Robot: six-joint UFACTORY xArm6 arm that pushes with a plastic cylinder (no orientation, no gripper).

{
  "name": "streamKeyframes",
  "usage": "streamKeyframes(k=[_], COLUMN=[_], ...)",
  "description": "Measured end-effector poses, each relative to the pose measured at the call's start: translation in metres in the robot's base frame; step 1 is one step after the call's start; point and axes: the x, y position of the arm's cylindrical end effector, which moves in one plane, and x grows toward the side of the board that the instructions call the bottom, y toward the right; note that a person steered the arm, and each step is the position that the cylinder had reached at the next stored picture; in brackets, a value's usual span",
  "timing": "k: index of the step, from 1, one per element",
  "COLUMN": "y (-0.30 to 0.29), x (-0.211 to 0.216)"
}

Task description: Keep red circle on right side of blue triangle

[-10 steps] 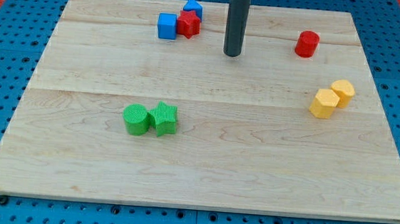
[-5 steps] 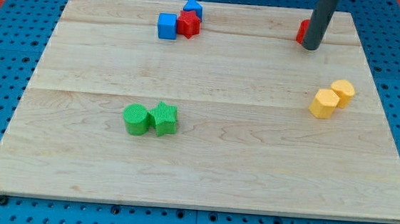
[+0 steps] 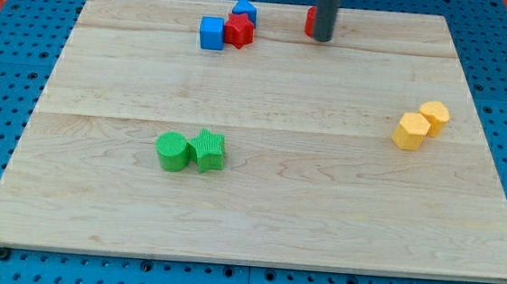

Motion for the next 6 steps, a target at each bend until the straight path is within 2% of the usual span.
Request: streamKeyframes(k=[1,2,6], y=[-0.015,-0.068,-0.072], x=[-0.031,-0.016,-0.010])
